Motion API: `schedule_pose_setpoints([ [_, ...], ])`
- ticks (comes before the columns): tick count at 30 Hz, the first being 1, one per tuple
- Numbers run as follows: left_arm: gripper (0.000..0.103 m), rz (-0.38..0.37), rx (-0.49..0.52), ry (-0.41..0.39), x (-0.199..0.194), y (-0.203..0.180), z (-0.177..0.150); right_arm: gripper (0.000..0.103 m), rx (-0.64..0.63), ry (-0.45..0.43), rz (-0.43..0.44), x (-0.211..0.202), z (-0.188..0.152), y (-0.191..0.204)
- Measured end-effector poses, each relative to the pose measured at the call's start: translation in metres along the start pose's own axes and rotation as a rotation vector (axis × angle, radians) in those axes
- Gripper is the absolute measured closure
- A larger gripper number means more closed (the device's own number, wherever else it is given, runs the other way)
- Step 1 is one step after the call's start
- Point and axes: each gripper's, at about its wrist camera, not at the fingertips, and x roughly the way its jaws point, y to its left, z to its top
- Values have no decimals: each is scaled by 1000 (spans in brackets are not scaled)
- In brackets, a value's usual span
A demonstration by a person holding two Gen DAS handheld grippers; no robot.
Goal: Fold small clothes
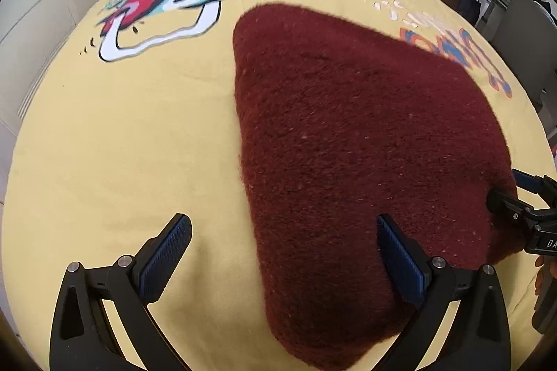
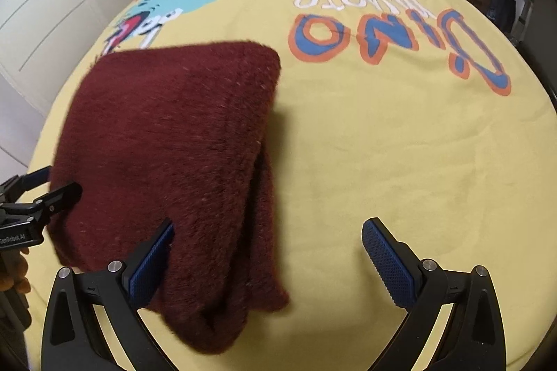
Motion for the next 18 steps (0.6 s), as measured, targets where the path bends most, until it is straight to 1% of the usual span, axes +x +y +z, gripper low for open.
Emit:
schedule_pose_setpoints([
  [4,1,15,-11,-20,-26,1,1,0,-22,-56,-3,-36,1,11],
  [6,1,37,-11,-50,-48,1,1,0,-31,-85,-5,-56,0,15],
  [10,1,98,28,-120,-98,-6,-4,0,-55,-144,-57,-103,-5,26],
  [14,1,92,8,-162,-139,-6,-16,0,-77,-197,-101,-148,-17,34],
  [18,1,124,5,-188,-166,-6,-30,0,-79,-235,-167,-179,-38,35],
])
